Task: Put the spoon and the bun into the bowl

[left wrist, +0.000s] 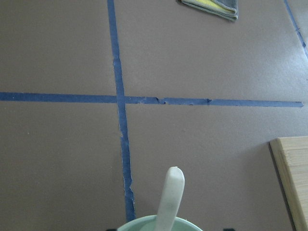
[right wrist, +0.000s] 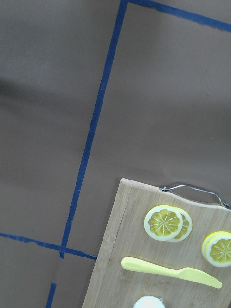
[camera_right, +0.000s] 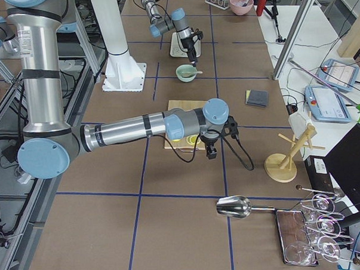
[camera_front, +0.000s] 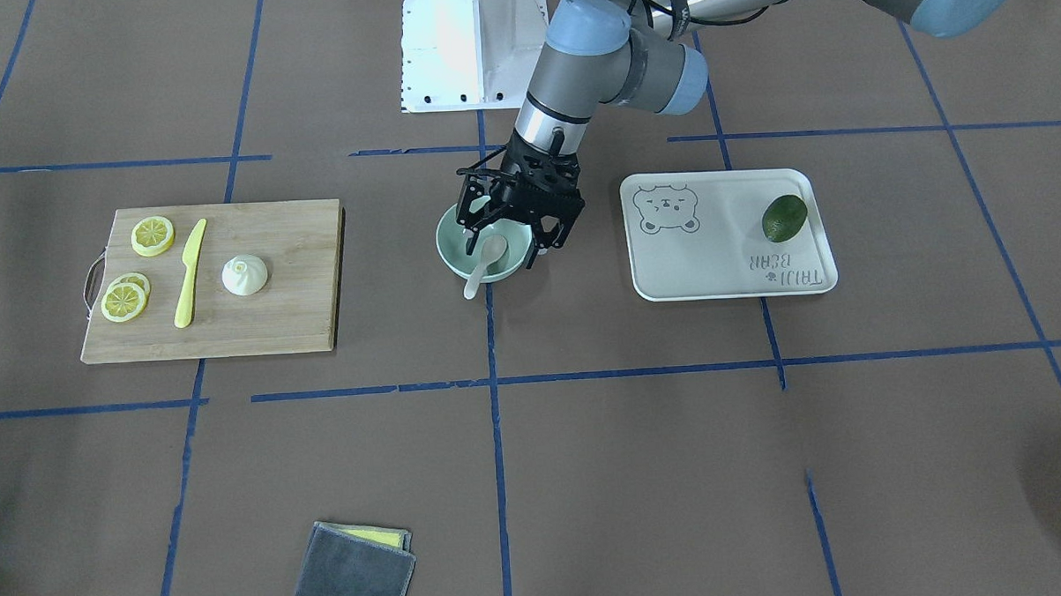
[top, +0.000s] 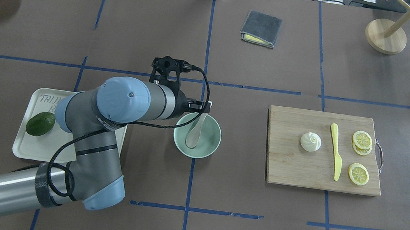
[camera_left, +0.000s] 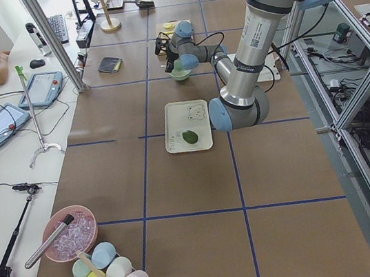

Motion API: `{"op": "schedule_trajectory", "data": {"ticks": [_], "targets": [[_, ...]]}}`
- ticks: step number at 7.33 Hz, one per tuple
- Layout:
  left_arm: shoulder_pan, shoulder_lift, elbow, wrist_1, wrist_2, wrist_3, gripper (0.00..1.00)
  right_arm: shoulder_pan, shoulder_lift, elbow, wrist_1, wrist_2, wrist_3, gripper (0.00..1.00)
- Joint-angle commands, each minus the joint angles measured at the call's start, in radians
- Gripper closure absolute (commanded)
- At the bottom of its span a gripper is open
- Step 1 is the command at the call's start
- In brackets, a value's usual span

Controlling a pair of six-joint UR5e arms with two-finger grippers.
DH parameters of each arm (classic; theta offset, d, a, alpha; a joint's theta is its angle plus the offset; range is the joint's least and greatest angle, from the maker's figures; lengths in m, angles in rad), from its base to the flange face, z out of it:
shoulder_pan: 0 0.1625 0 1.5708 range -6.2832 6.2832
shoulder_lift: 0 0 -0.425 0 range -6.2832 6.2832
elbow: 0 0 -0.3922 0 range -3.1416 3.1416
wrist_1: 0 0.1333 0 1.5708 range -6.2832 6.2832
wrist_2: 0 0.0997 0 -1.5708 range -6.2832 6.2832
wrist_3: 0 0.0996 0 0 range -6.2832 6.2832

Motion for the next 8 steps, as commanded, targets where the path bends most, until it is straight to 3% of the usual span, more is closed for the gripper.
{"op": "schedule_trajectory", "data": {"ticks": [1, 2, 4, 5, 8], "targets": [[-0.127, 0.081, -0.038, 0.037, -0.109, 0.226, 0.17, -0.15, 0.053, 0.004, 0.194, -0.064, 0.33, 0.0], [-0.143, 0.129, -0.048, 0.031, -0.131, 0.247, 0.17, -0.266, 0.055, 0.014, 0.351, -0.177, 0.574, 0.0], [-0.162, 0.137, -0.048, 0.026, -0.133, 0.268, 0.17, -0.514, 0.064, 0.071, 0.389, -0.451, 0.877, 0.0], [-0.162, 0.135, -0.048, 0.026, -0.133, 0.267, 0.17, -0.575, 0.097, 0.065, 0.375, -0.495, 0.956, 0.01], [-0.162, 0.134, -0.046, 0.025, -0.131, 0.267, 0.16, -0.65, 0.128, 0.048, 0.335, -0.503, 0.983, 0.04]]}}
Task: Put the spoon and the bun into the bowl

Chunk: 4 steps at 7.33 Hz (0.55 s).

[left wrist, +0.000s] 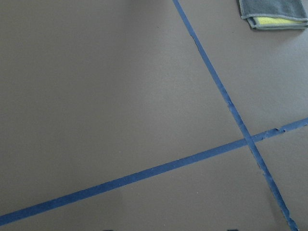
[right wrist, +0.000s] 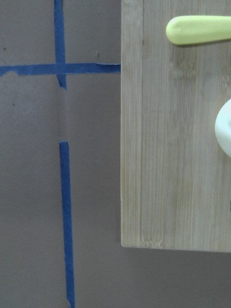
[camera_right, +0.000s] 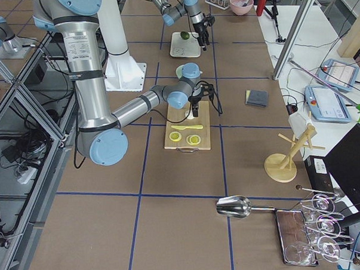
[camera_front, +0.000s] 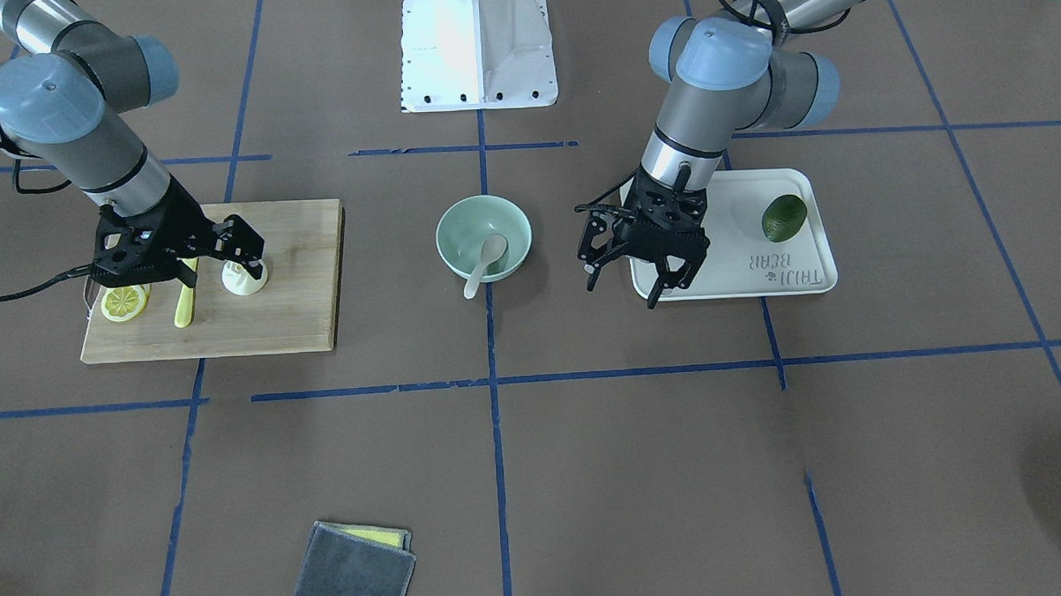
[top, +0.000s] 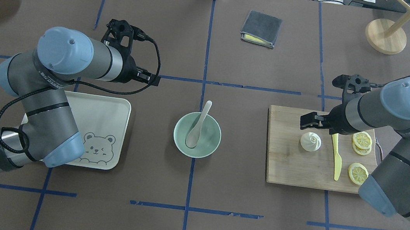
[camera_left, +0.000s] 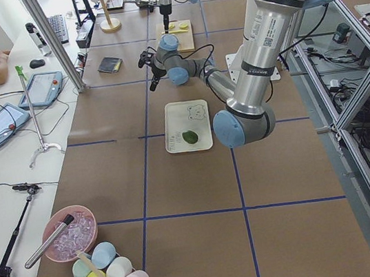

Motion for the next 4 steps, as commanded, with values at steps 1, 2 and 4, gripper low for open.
{"op": "schedule_trajectory", "data": {"ticks": [1, 2, 4], "targets": [[0.0, 0.0, 0.002, -0.001, 0.0, 0.0, 0.16, -0.041, 0.01, -0.031, -0.007, -0.006, 0.008, 0.04], [0.0, -0.002, 0.004, -0.001, 0.0, -0.003, 0.16, -0.039, 0.008, -0.034, -0.009, -0.006, 0.008, 0.05], [0.0, -0.002, 0.002, -0.001, 0.0, -0.004, 0.16, -0.039, 0.002, -0.043, -0.009, -0.006, 0.007, 0.06]]}}
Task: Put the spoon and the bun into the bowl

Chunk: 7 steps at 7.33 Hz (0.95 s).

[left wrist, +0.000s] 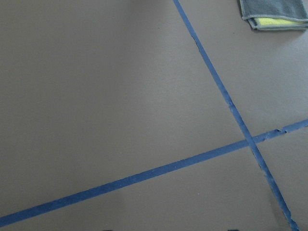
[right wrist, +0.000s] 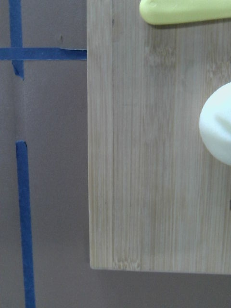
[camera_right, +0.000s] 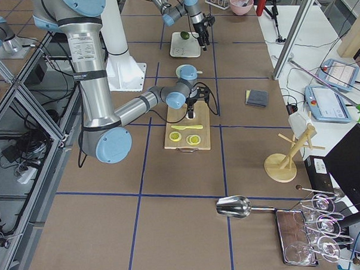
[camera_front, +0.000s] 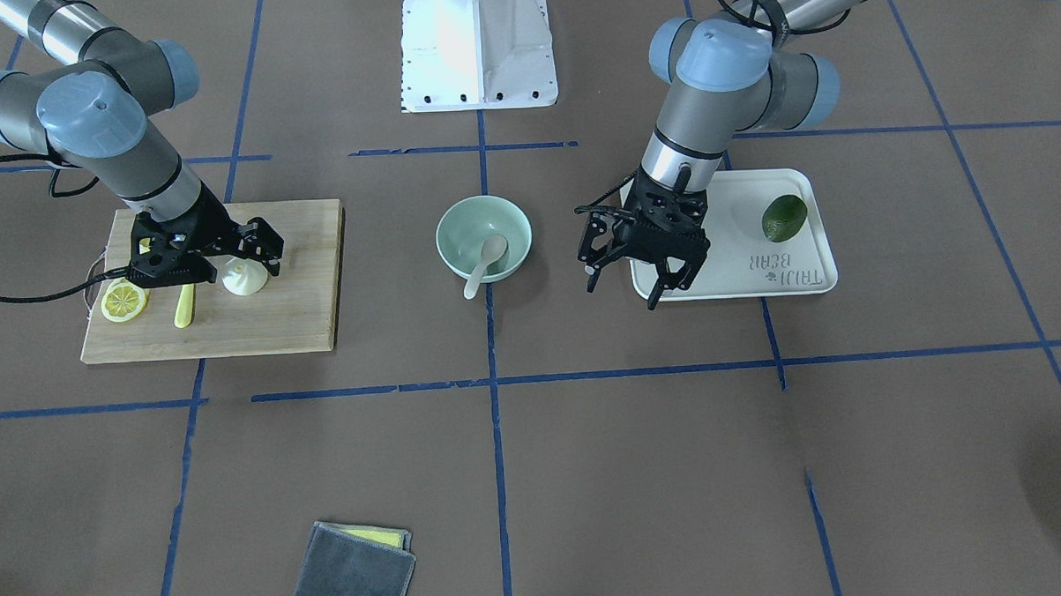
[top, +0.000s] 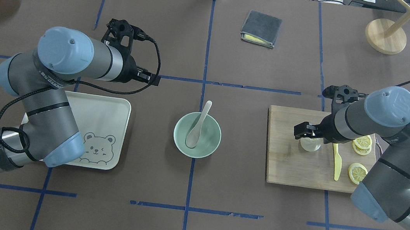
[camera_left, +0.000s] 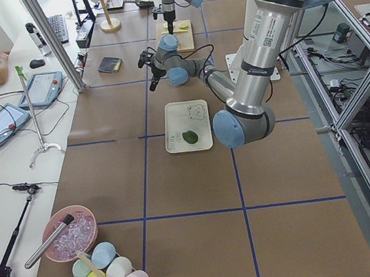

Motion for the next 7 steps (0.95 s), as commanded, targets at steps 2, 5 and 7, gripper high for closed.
{"op": "schedule_trajectory", "data": {"ticks": [2, 5, 7], "targets": [[-0.002, 0.0, -0.002, 0.0, 0.002, -0.002, 0.16, -0.003, -0.003, -0.01, 0.0, 0.0, -0.001, 0.19], [-0.002, 0.0, -0.003, 0.001, 0.002, -0.004, 0.16, -0.003, -0.009, -0.01, 0.0, 0.0, -0.001, 0.37], [-0.002, -0.002, -0.005, 0.001, 0.0, -0.006, 0.16, -0.003, -0.002, -0.006, -0.011, 0.003, 0.001, 0.42]]}}
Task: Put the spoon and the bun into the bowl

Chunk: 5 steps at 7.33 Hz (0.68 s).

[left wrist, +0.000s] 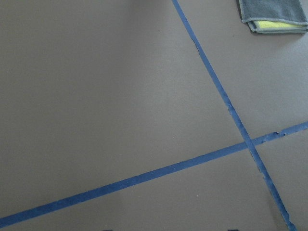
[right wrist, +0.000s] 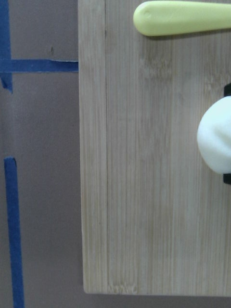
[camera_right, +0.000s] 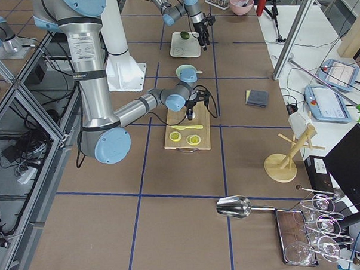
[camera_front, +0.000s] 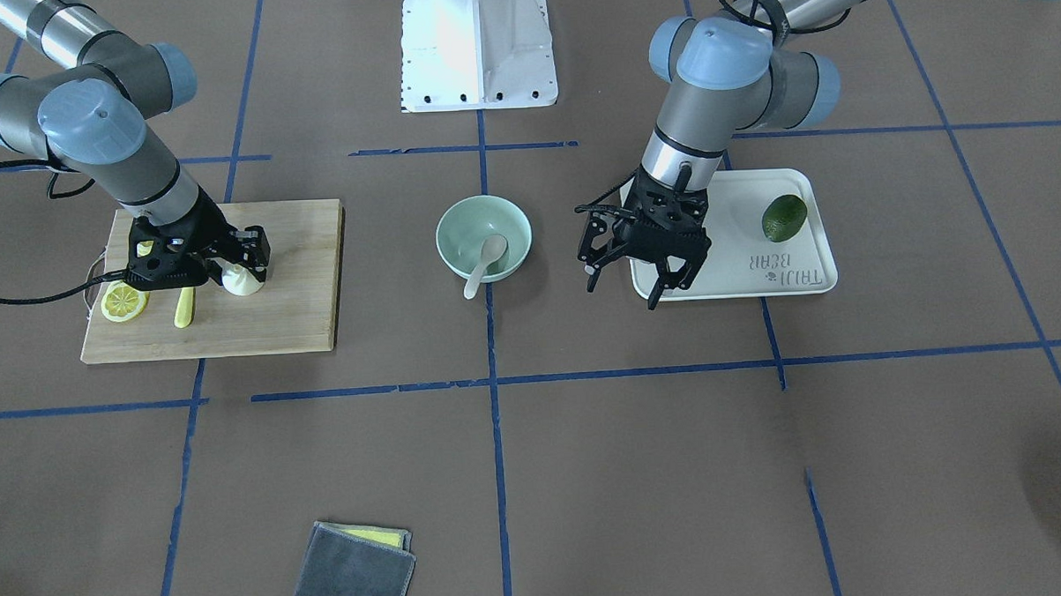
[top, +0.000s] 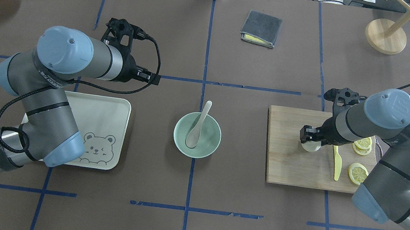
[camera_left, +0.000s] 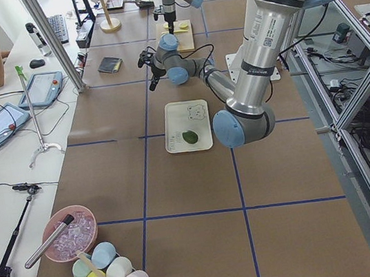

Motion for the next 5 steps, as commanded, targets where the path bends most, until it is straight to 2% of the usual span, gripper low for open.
{"op": "schedule_trajectory", "data": {"ticks": [1, 3, 4, 5], "targets": [[0.0, -0.001, -0.01, 0.0, -0.001, -0.001, 0.16, 0.0, 0.011, 0.008, -0.006, 0.005, 0.001, 0.43], [-0.009, 0.0, -0.036, 0.002, -0.003, -0.003, 0.16, 0.0, 0.091, 0.039, -0.046, 0.006, 0.061, 0.42], [-0.02, 0.013, -0.074, 0.002, -0.009, -0.001, 0.16, -0.003, 0.207, 0.036, -0.115, 0.003, 0.158, 0.42], [-0.053, 0.042, -0.111, 0.002, -0.068, 0.0, 0.16, -0.009, 0.297, 0.027, -0.158, 0.0, 0.236, 0.42]]}}
